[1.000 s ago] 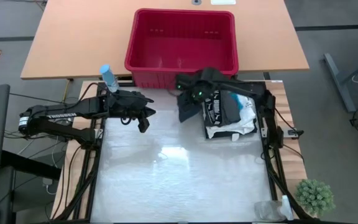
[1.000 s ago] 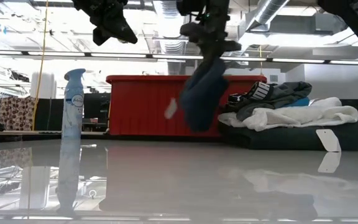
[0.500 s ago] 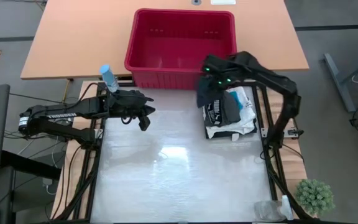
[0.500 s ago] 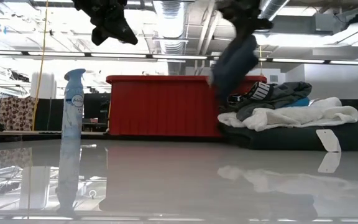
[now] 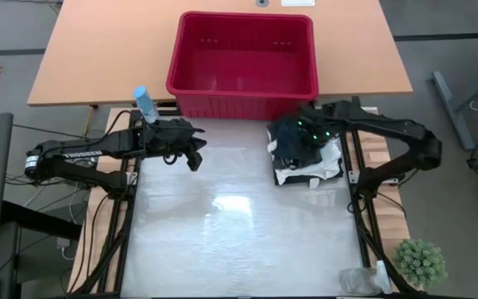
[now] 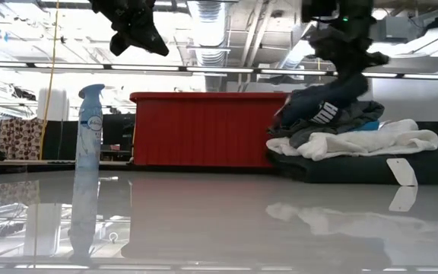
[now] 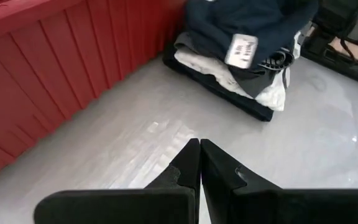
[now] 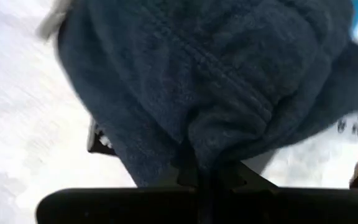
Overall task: Fold laundry
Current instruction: Stack the black shorts on the gray boxers
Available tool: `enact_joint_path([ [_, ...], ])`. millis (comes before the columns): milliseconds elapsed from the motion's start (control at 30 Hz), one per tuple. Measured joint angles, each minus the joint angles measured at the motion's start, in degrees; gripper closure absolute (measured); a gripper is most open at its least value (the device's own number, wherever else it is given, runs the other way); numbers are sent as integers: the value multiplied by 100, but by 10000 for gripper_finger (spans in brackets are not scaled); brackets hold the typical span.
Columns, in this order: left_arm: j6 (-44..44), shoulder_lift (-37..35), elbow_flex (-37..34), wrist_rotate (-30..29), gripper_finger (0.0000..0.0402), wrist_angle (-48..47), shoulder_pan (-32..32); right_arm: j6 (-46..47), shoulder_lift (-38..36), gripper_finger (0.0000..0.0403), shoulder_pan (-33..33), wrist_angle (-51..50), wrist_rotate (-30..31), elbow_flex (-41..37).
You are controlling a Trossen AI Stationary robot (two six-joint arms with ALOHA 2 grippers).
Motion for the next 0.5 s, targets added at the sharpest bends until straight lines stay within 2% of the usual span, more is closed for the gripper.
enact_joint_path([
  [133,-254,0,0,2,401,103,0,114,-351,374,3,52,-194,-546],
  [300,-538,37,-64,120,401,707,0,235,-468,366,-72,140,-41,-977],
  [500,-791,491,-72,512,401,1416,0,-81,-450,260,-240,219,131,-988],
])
